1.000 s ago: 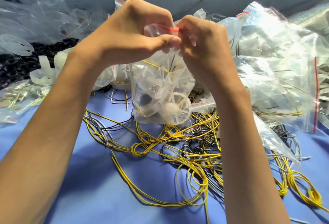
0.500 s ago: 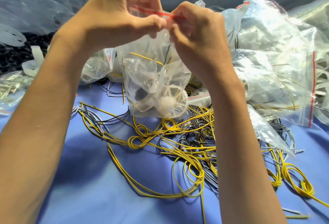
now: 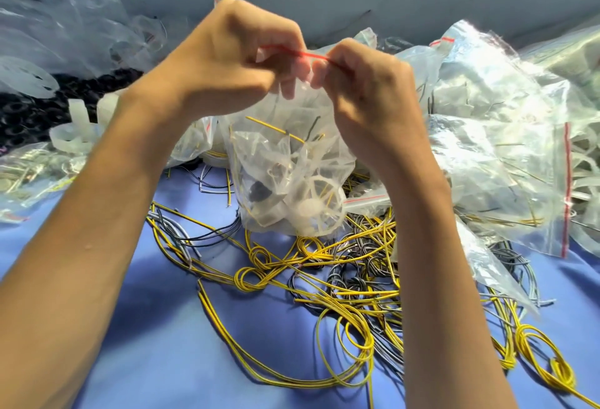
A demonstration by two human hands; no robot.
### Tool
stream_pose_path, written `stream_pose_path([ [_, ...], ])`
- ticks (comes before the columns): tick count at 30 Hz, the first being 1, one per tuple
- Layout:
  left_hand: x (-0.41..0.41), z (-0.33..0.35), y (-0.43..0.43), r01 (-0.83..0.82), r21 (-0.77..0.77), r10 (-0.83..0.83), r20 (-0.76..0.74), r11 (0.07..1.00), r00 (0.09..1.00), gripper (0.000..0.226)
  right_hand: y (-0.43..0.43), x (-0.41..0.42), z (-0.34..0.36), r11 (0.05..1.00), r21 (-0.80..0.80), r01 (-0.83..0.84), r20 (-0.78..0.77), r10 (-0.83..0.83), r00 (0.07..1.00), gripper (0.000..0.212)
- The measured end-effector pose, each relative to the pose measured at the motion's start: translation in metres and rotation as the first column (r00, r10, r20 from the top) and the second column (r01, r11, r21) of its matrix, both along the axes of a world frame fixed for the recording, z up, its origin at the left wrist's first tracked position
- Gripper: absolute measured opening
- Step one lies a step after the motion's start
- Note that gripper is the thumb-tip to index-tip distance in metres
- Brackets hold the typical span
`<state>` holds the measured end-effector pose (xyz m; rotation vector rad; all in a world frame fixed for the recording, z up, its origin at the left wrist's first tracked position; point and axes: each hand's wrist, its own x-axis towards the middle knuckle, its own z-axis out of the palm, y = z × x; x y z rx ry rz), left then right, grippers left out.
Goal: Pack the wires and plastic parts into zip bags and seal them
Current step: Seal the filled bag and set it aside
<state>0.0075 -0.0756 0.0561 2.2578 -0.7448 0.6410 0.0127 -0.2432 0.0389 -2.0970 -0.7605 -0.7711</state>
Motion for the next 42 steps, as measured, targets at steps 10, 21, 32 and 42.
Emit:
stream_pose_path([
  [10, 0.006, -0.007, -0.014, 0.016, -0.068, -0.012, 0.061, 0.998, 0.998, 0.026, -0.001, -0.004, 0.002, 0.992, 0.117, -0.051, 0.016, 0.049, 0.999, 0.022],
  [21, 0.018, -0.011, -0.009, 0.027, -0.364, -0.113, -0.218, 0.931, 0.969, 0.018, 0.000, -0.005, 0.004, 0.979, 0.201, -0.038, -0.127, 0.065, 0.990, 0.023],
  [32, -0.015, -0.084, 0.015, -0.019, -0.807, -0.635, -0.478, 0.590, 0.606, 0.110, 0.001, -0.014, 0.022, 0.667, 0.695, -0.269, -0.230, 0.560, 0.796, 0.030],
  [42, -0.074, -0.135, 0.013, -0.518, -0.852, -0.898, -0.288, 0.081, 0.333, 0.079, 0.041, -0.033, 0.028, 0.408, 0.857, -0.315, -0.144, 0.776, 0.614, 0.016],
])
